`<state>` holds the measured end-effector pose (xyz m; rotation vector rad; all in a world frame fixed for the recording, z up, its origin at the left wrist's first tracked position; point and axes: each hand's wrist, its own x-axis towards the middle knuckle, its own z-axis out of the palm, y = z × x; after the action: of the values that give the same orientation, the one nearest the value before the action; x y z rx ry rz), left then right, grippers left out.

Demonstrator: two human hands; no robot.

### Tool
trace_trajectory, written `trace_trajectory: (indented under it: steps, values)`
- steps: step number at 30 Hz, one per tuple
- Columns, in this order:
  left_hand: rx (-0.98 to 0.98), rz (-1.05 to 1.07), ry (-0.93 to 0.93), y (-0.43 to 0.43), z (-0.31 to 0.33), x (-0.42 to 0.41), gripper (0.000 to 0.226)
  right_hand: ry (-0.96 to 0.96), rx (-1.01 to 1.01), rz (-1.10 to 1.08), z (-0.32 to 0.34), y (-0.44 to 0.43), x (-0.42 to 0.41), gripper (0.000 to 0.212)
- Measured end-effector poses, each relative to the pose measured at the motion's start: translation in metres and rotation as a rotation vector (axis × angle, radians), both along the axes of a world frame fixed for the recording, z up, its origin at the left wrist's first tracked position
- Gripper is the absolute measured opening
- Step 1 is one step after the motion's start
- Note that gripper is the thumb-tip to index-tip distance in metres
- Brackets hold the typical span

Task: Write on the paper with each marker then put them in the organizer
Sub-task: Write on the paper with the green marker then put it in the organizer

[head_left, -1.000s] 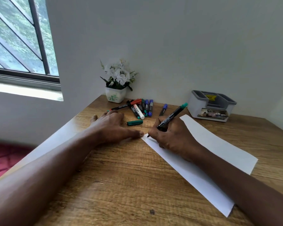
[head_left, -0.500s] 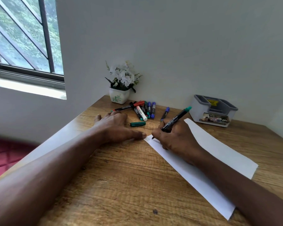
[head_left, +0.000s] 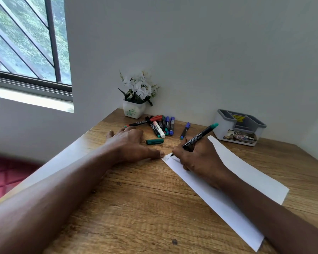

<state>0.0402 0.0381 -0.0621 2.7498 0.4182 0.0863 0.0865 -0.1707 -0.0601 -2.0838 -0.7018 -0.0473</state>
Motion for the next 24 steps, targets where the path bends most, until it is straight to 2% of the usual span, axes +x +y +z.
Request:
trace_trajectory:
  steps: [7,24]
  values:
    - [0.018,-0.005,0.008,0.0015,-0.0015,0.0016,0.095,-0.081,-0.044,-0.016,0.0005,0.0009,0.0003,0.019]
    - [0.003,0.016,0.036,-0.0033,0.0045,-0.0027,0.102,0.002,-0.004,-0.050,-0.0021,-0.0008,0.0025,0.016]
